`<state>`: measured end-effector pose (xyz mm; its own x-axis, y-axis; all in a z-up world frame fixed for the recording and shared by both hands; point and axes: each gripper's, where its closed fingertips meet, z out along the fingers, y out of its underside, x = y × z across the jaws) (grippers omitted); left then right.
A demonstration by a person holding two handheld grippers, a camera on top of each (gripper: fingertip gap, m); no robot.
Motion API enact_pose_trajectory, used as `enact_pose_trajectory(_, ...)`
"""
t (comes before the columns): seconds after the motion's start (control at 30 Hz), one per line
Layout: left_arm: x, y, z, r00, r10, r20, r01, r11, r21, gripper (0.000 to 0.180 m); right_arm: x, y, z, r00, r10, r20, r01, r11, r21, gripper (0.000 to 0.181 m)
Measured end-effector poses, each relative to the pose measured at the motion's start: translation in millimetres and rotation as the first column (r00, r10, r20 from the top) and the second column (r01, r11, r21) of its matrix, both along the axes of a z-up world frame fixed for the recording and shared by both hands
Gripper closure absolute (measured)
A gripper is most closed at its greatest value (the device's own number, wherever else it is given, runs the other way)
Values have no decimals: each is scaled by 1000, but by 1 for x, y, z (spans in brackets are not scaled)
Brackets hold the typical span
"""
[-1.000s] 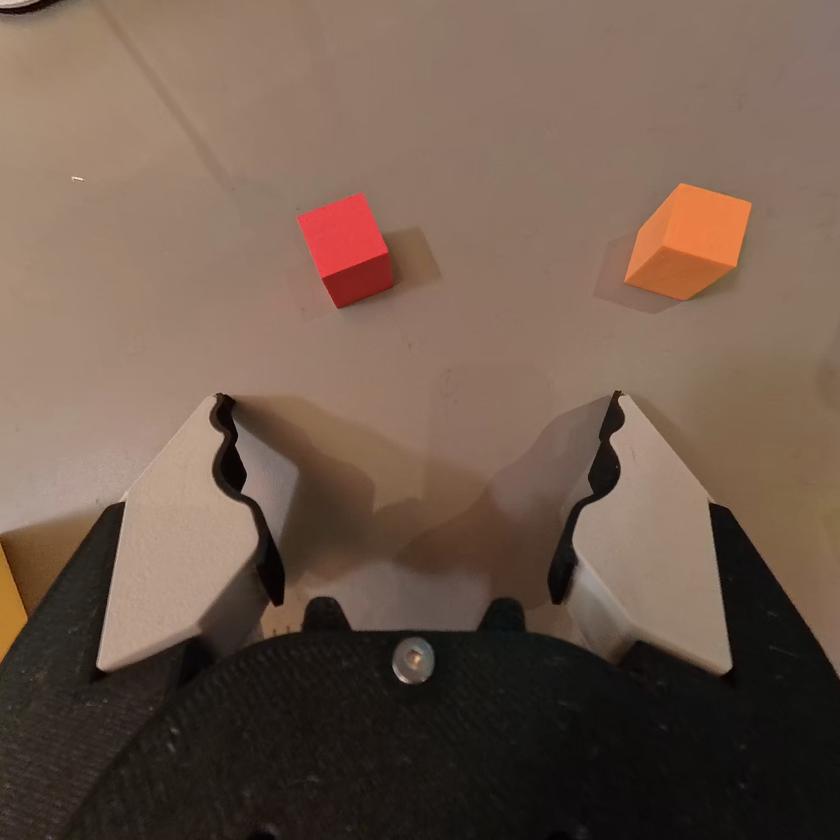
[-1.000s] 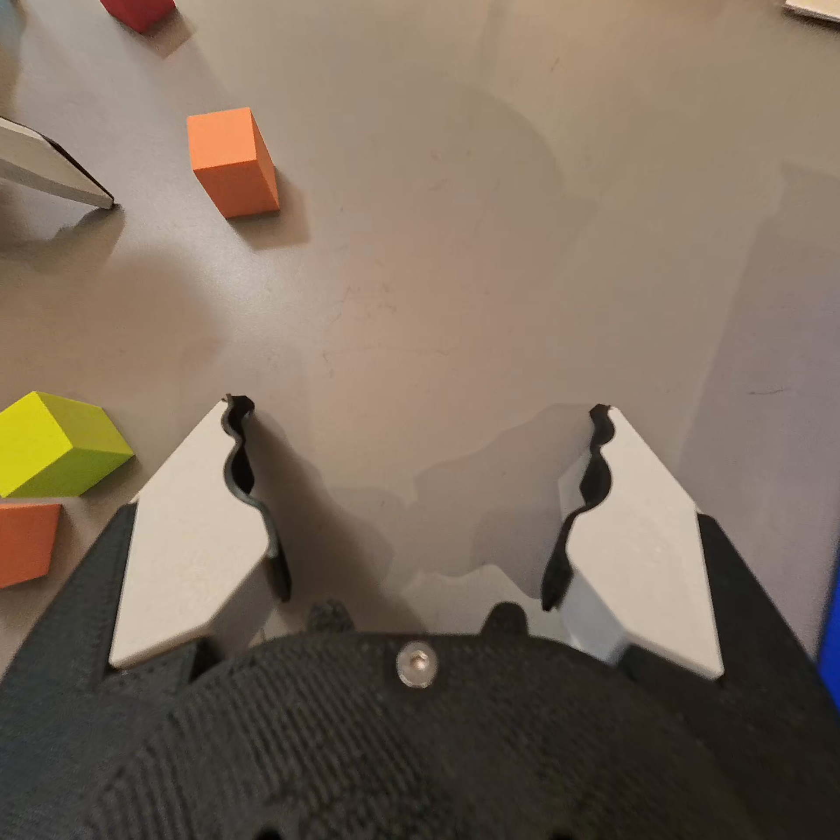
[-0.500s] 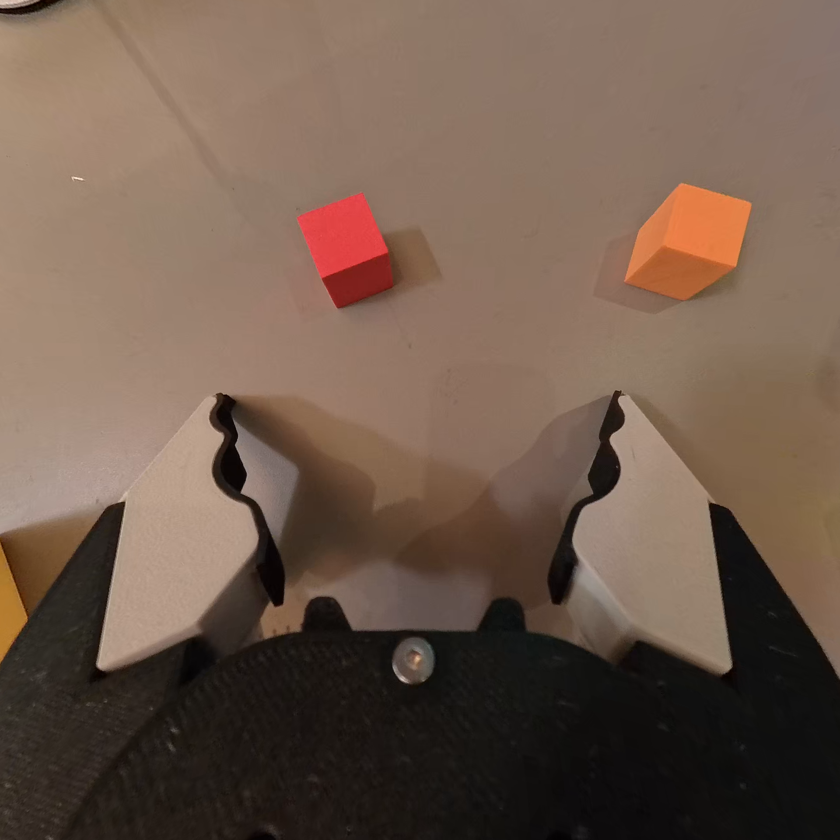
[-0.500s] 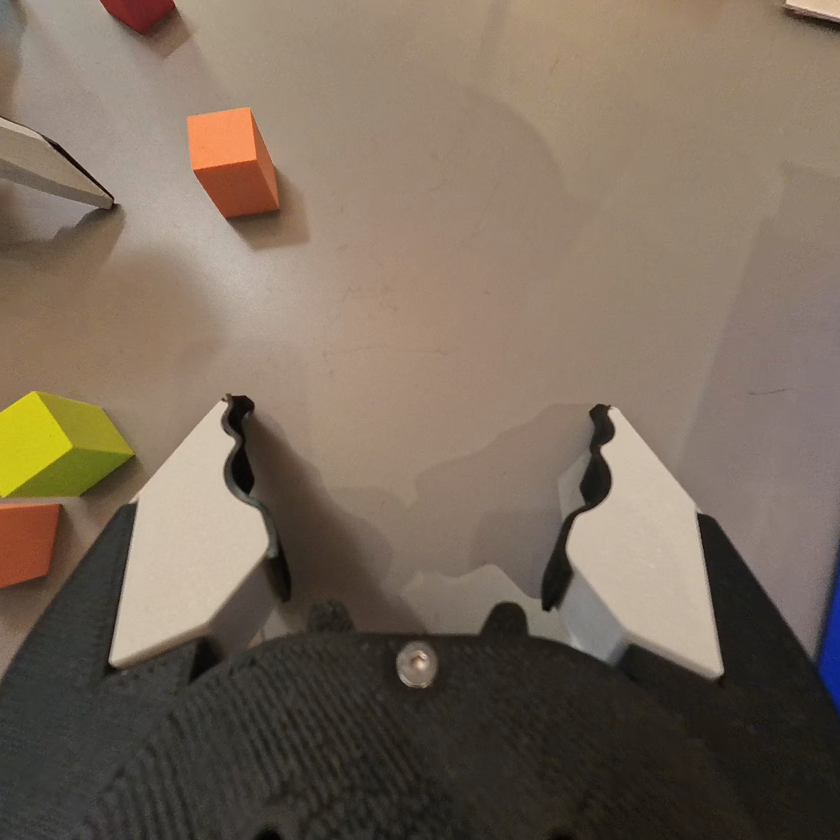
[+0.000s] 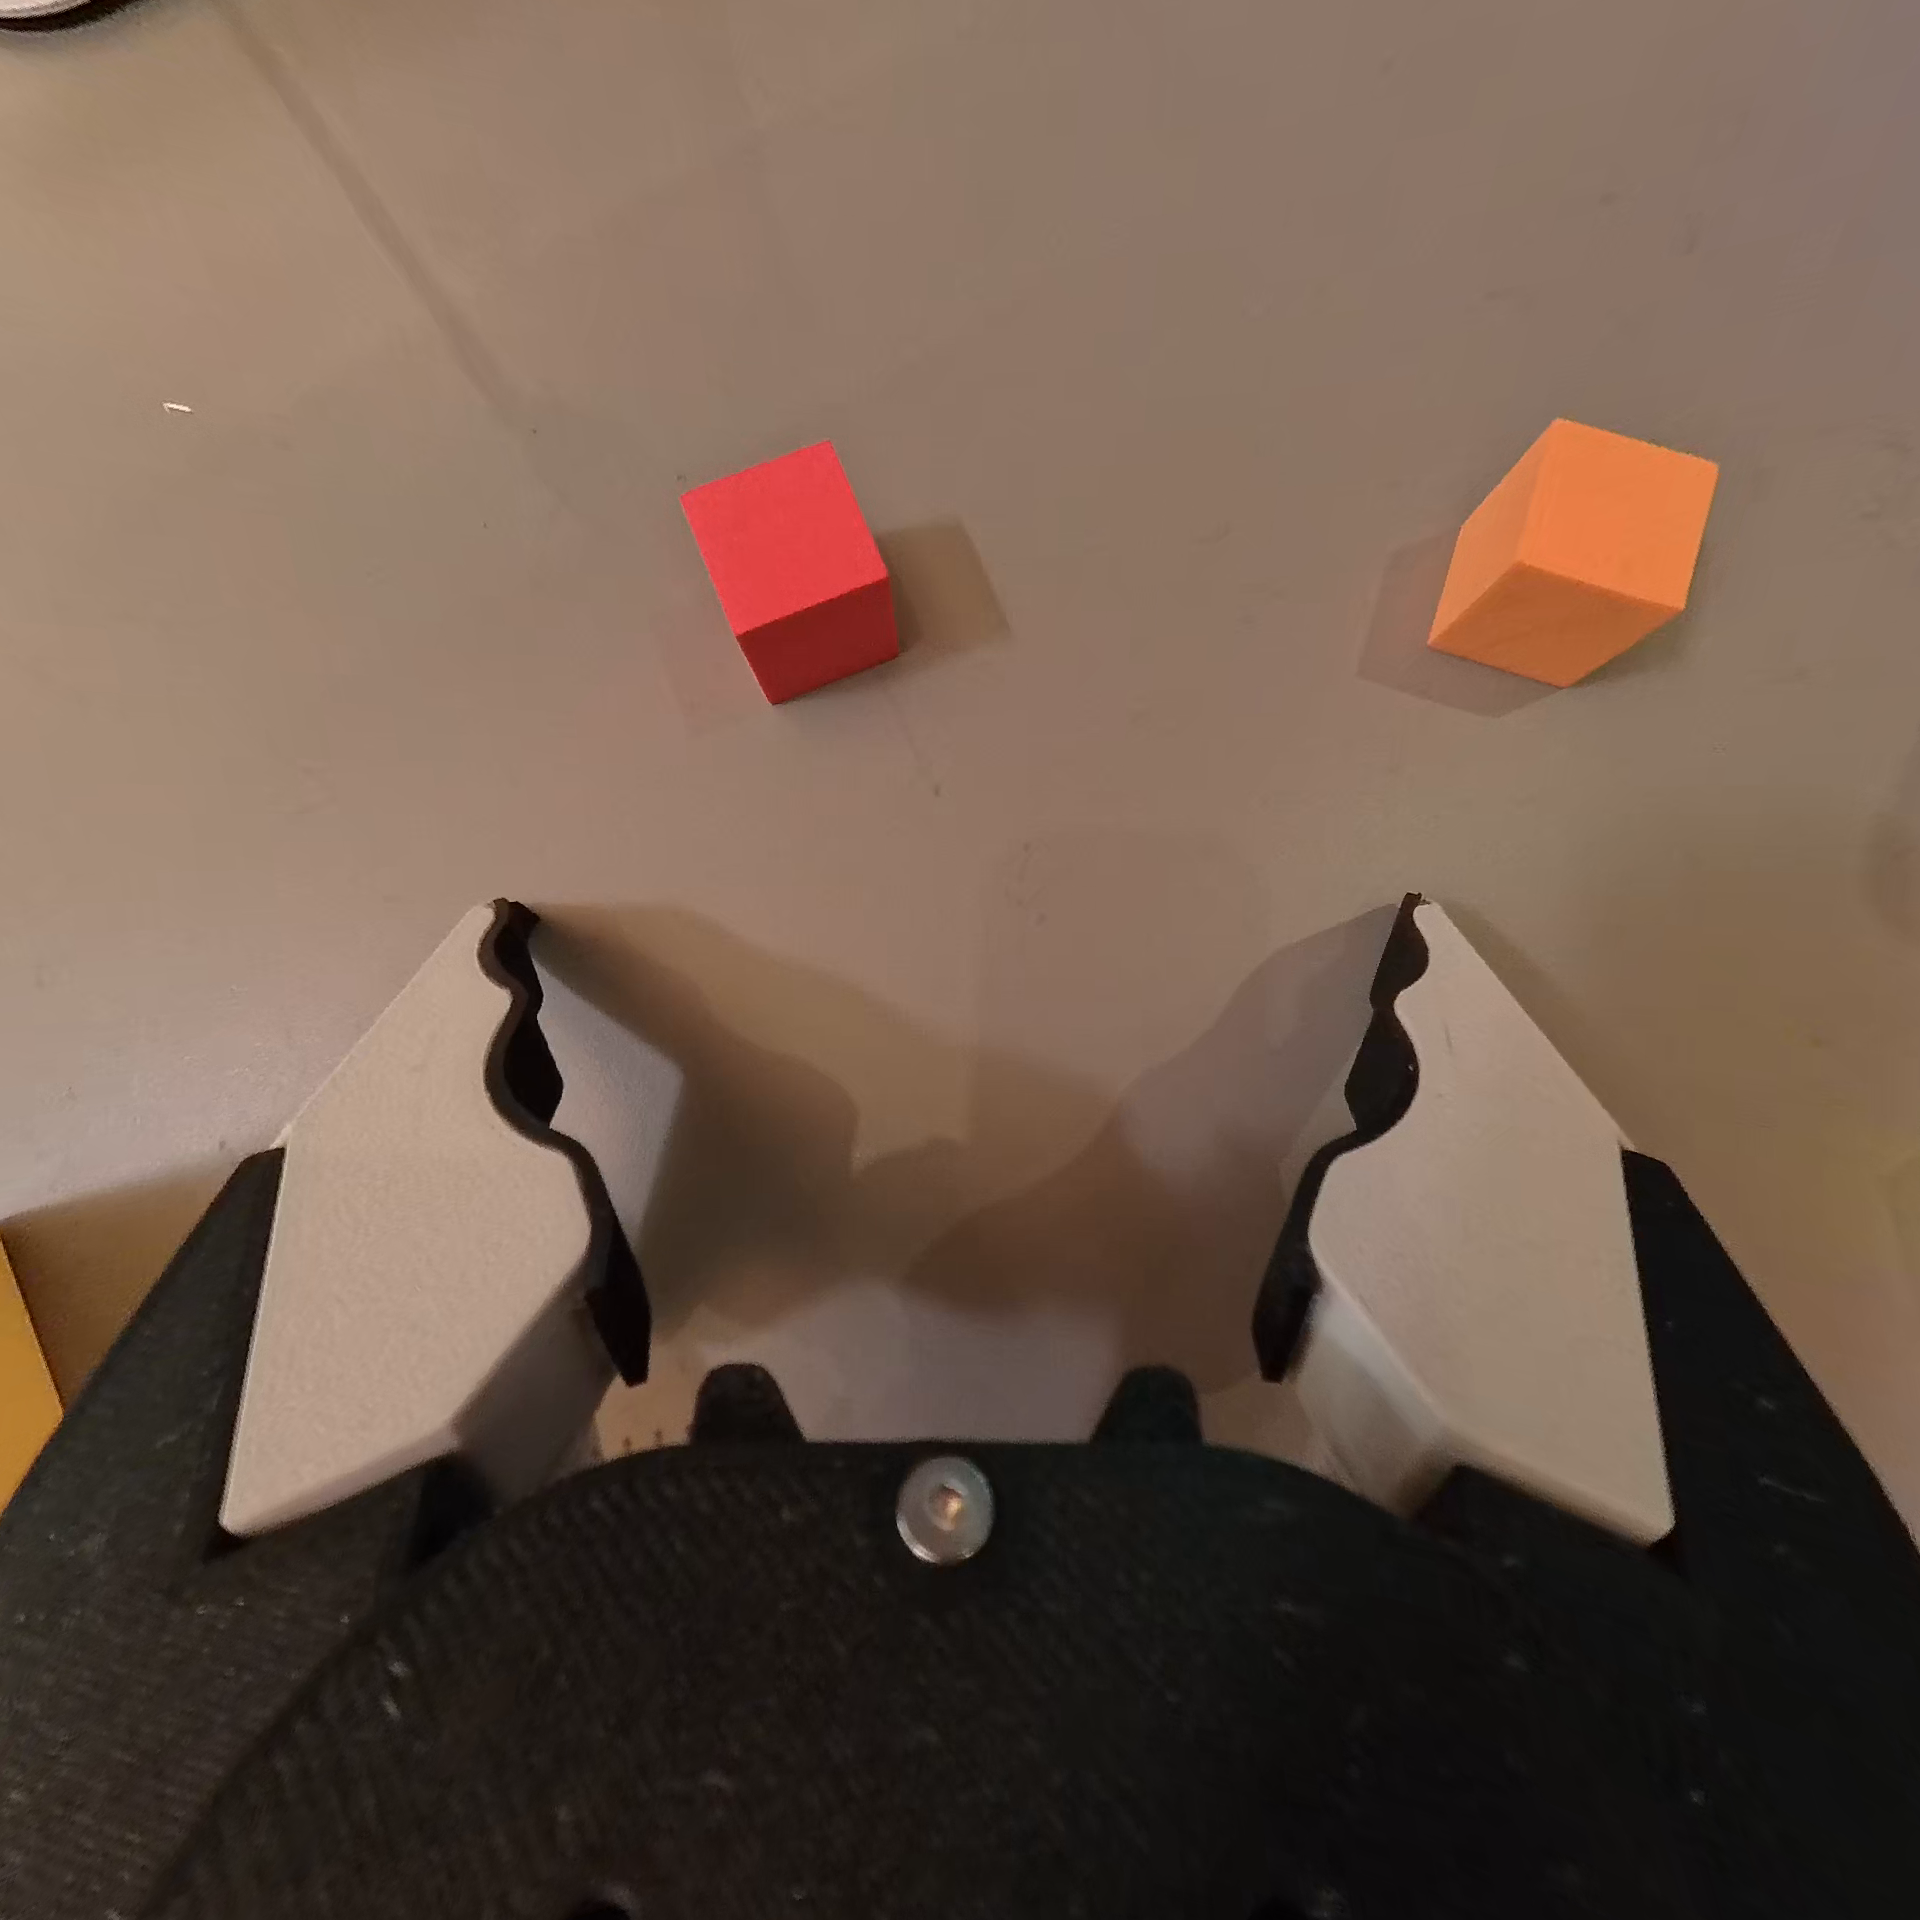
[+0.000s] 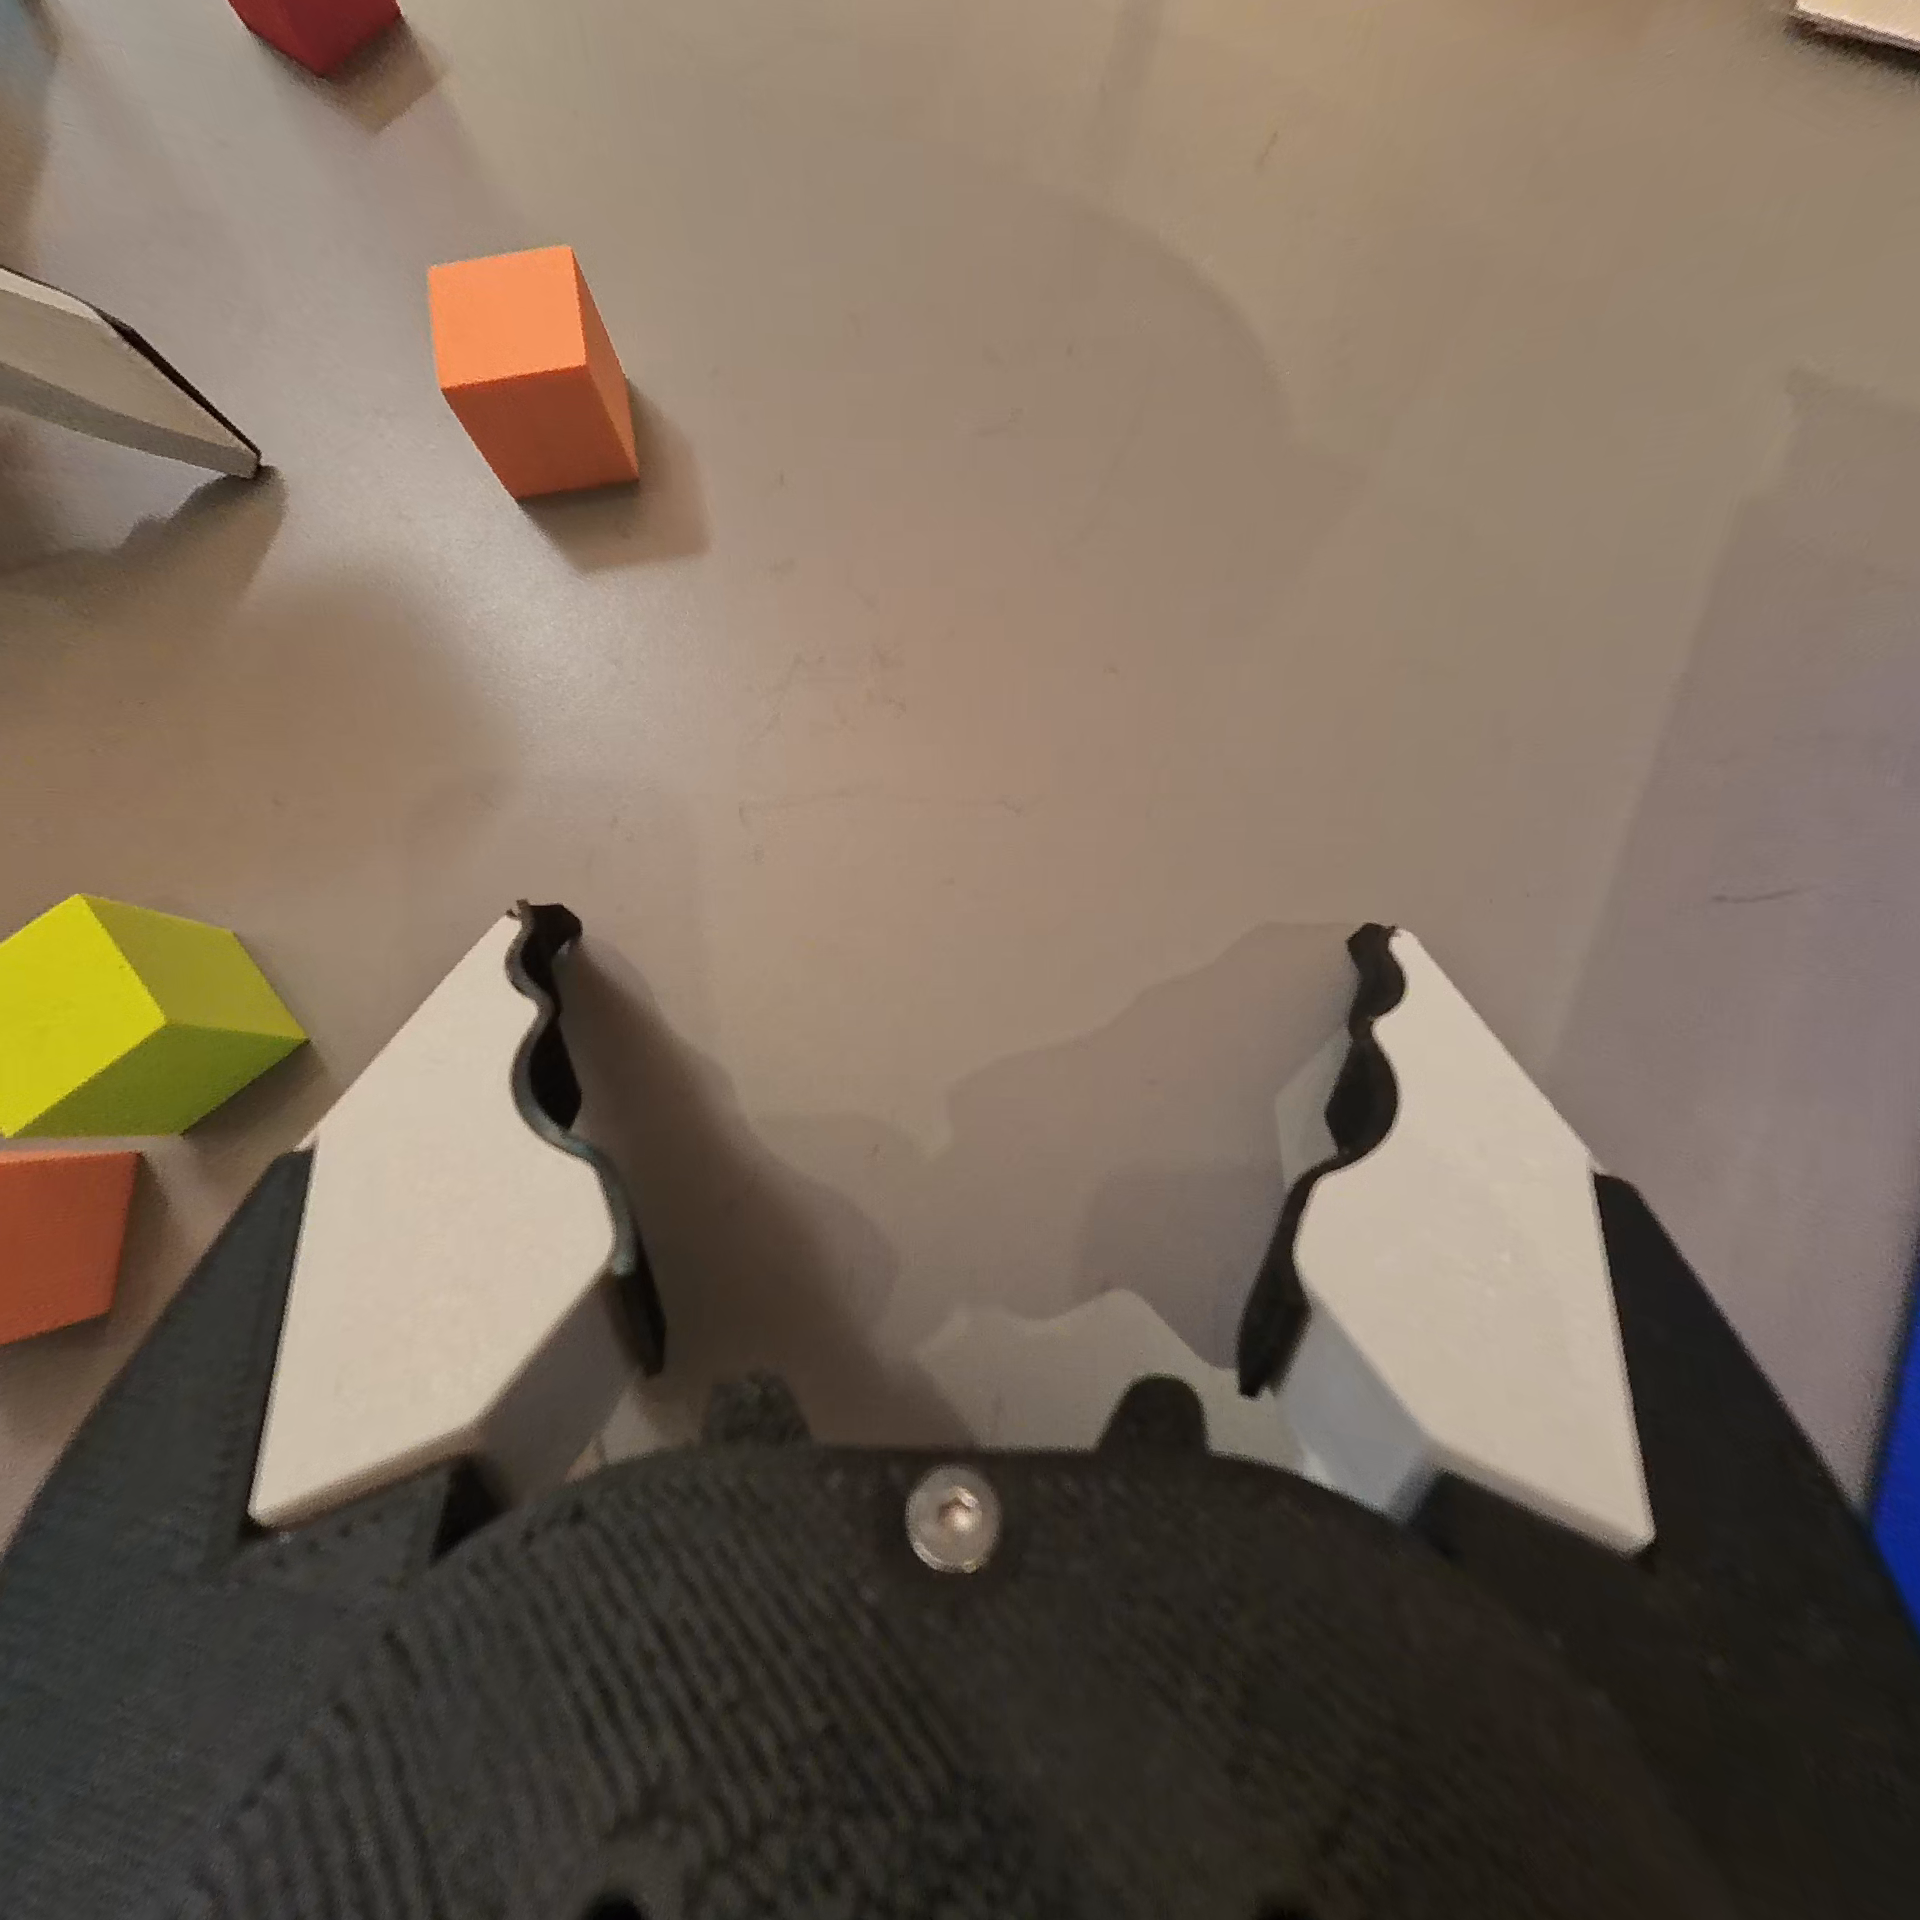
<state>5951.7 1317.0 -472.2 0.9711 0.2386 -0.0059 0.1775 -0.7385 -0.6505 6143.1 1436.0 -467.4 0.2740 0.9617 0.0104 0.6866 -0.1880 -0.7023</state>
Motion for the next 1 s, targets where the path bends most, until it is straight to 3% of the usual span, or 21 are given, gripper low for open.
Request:
enact_pose_trajectory(0.4,0,0,0,1000,-1,0,1,1000,0,27,0,0,0,1000,0,0,0,1000,0,33)
enact_pose_trajectory(0.5,0,0,0,1000,-2,1,2,1000,-1,27,-3,-2,-2,999,50,12,-50,999,-4,22)
enact_pose_trajectory(0.73,-2,5,-2,997,-73,12,73,997,-29,22,-6,-1,-3,996,86,16,-86,996,-4,22)
enact_pose_trajectory(0.87,6,0,22,992,-112,53,112,994,-4,54,-7,-1,-3,995,99,15,-99,995,-2,22)
enact_pose_trajectory(0.93,8,-2,68,988,-121,-94,133,982,135,61,-12,1,-3,988,154,16,-154,988,-7,22)
enact_pose_trajectory(1.0,20,-15,106,955,-144,-259,196,962,188,80,-13,1,-2,982,182,40,-182,983,-19,25)
